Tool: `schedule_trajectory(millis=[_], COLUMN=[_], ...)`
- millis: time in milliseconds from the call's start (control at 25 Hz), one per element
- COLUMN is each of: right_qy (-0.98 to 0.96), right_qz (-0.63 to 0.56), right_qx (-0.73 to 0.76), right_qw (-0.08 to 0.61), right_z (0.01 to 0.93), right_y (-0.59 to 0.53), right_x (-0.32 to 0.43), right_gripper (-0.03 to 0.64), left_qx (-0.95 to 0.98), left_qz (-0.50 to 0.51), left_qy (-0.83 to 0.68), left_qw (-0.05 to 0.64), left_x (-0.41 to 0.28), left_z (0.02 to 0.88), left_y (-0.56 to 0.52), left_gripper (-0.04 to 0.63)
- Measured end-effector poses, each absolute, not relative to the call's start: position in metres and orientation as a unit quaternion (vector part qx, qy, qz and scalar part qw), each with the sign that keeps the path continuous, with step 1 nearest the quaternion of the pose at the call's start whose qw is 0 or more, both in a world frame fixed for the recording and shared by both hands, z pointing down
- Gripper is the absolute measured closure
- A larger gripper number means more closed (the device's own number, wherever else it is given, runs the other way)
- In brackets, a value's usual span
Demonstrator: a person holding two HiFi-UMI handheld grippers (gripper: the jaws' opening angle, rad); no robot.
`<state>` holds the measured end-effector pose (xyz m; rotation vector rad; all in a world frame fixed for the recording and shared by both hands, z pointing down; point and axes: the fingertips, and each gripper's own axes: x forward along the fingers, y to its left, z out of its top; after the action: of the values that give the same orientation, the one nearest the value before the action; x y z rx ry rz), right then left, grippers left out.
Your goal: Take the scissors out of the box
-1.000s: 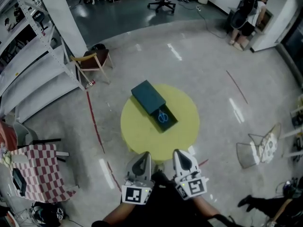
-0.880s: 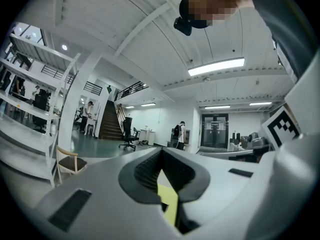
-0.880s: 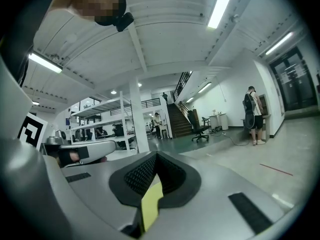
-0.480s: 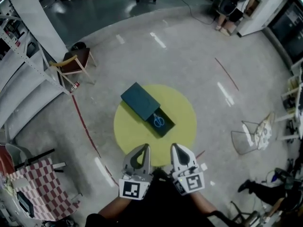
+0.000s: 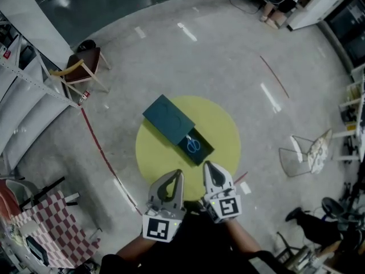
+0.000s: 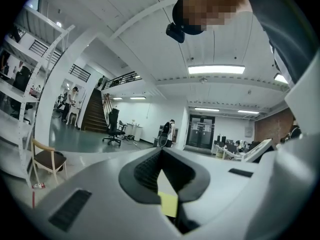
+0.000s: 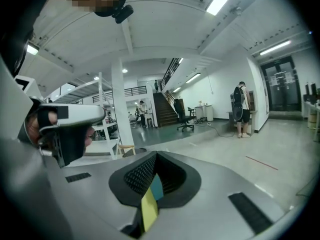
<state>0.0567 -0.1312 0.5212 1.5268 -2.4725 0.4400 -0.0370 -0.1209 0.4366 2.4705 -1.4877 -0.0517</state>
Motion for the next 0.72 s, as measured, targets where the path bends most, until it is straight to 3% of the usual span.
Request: schedule_trajectory(millis=[520, 720], right_qy=[-0.803, -0.784], right_qz=[0.225, 0.249], right_qx=[0.496, 0.479], right_qw=[0.242, 0.306], right_z=[0.676, 0.726], right_y=[-0.167, -0.171], right_x=[0.062, 0.063], right_gripper=[0.615, 0.579], left_qx=[0.852, 0.852], left_qz=[-0.011, -0.002], left_qy=[-0.503, -0.502], left_qw=[0.143, 0.152], left_x=[-0.032, -0.032], left_z=[0.444, 0.452], left_y=[-0.139, -0.142], left_gripper=[0.597, 0.597])
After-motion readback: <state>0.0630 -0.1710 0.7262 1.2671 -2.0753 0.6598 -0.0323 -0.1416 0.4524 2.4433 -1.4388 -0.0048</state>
